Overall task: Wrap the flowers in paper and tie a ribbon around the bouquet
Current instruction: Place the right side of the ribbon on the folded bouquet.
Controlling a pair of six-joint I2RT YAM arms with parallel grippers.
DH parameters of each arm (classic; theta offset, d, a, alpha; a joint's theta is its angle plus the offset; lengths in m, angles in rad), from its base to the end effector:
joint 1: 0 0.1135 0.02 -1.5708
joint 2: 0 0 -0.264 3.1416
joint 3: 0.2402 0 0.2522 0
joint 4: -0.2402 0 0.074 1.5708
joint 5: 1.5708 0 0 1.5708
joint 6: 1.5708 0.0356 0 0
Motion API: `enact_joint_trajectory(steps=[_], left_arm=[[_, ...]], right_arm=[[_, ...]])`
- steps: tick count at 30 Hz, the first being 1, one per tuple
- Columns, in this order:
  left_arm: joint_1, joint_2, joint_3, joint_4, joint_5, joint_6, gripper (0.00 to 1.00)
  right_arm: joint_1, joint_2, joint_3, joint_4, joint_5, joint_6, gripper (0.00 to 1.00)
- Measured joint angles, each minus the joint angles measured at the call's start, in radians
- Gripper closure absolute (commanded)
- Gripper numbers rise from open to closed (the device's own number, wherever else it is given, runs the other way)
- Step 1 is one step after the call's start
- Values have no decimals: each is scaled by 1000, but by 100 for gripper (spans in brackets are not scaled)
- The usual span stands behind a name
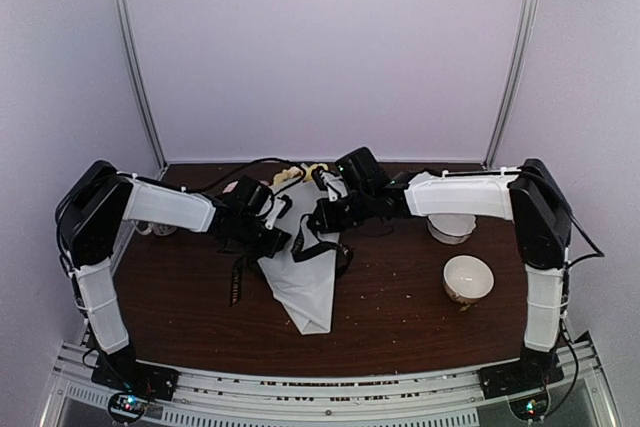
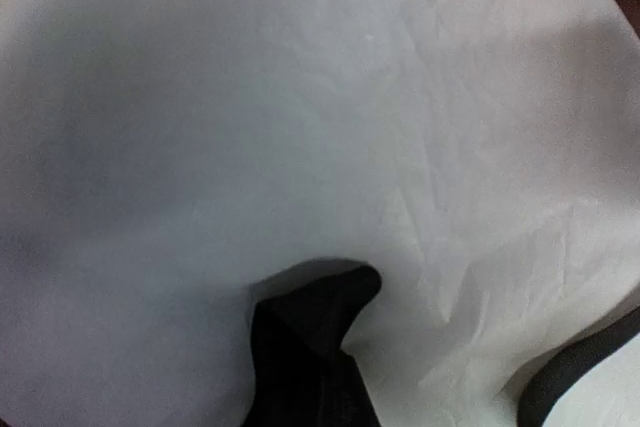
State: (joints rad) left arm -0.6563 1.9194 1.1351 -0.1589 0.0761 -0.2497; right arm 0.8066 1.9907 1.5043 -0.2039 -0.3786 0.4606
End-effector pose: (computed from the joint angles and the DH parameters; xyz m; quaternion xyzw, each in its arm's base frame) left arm 0.3075 -0.2403 0.1424 0.2034 0.9285 -0.1675 0.2615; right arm 0.3052 0.3374 0.2249 -0.2319 0.8614 0.3850 0.2365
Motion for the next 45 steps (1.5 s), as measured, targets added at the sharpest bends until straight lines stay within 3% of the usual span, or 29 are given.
enact_joint_trajectory(steps=[11, 20, 22, 27, 33, 41, 45], left_arm=[[106, -280, -143, 67, 29, -8, 100], [56, -673, -232, 76, 80, 190, 100], [14, -714, -224, 75, 118, 231, 100], [-28, -686, -199, 76, 189, 273, 100], [-25, -563, -194, 80, 188, 269, 100], [-25, -484, -143, 77, 169, 267, 100], [-25, -484, -135, 79, 162, 267, 100]], right_arm=[[18, 249, 311, -63, -69, 23, 100], [24, 419, 455, -103, -102, 80, 100], [27, 453, 510, -110, -109, 94, 93], [39, 469, 587, -115, -139, 114, 69], [35, 399, 511, -100, -149, 111, 57], [-19, 217, 415, -80, -152, 77, 54], [-53, 59, 224, 24, -177, 74, 57]])
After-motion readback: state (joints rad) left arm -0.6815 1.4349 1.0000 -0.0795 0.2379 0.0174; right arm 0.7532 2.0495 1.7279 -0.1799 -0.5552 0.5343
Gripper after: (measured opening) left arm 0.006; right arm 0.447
